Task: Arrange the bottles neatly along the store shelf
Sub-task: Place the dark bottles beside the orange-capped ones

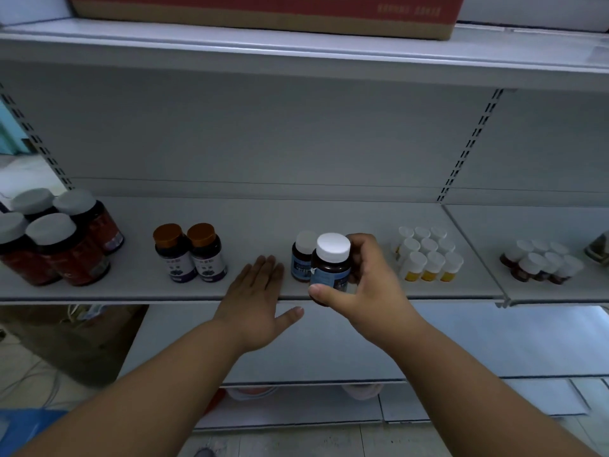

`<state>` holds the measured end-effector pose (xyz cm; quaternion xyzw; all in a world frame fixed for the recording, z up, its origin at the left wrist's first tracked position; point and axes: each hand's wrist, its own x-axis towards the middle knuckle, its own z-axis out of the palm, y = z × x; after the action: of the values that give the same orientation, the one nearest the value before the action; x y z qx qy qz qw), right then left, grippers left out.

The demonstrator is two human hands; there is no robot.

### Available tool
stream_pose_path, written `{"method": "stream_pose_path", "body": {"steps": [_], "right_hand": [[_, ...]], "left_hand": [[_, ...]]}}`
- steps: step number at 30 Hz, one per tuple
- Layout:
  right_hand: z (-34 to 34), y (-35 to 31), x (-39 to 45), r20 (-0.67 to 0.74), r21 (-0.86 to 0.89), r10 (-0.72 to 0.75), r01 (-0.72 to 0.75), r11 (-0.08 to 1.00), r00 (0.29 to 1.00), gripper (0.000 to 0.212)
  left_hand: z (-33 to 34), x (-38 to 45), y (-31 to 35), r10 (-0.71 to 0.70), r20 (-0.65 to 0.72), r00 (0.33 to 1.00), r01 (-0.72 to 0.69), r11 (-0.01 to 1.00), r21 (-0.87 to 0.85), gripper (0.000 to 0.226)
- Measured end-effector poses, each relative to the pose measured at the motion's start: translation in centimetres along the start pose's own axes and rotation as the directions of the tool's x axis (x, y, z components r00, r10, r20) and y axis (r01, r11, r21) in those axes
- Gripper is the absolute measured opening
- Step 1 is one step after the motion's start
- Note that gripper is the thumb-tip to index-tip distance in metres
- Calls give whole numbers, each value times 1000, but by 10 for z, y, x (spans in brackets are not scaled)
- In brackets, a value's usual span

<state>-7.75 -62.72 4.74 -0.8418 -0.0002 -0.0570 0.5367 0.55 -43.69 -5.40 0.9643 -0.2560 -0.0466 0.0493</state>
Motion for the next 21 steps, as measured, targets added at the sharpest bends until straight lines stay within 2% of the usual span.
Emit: {"method": "stream_pose_path", "body": {"steps": [3, 6, 9, 11, 14, 17, 21], "right_hand": [[7, 3, 0, 42, 8, -16, 16, 1000, 999, 60], [22, 2, -2, 69, 40, -38, 36, 999, 997, 58], [46, -9, -6, 119, 58, -75, 69, 996, 990, 62], [68, -23, -9, 187, 53, -119, 111, 992, 975, 67], [108, -50, -14, 286, 36, -205, 203, 979, 936, 63], [162, -81, -22, 365, 15, -285, 300, 954, 886, 60], [262, -127, -45, 494, 61, -386, 412, 909, 779, 60]], "left_hand": [[-11, -11, 4, -26, 10, 1000, 27, 989, -145, 101], [-20, -47, 9, -101, -137, 985, 39, 916, -400, 87], [-26, -92, 9, -150, -225, 963, -4, 823, -568, 67], [-29, -119, 2, -187, -239, 953, 5, 798, -603, 62], [-33, -156, -24, -319, -262, 911, 82, 762, -642, 61], [-31, -206, -65, -452, -296, 841, 161, 732, -662, 68], [-22, -295, -130, -600, -311, 737, 290, 697, -656, 79]]}}
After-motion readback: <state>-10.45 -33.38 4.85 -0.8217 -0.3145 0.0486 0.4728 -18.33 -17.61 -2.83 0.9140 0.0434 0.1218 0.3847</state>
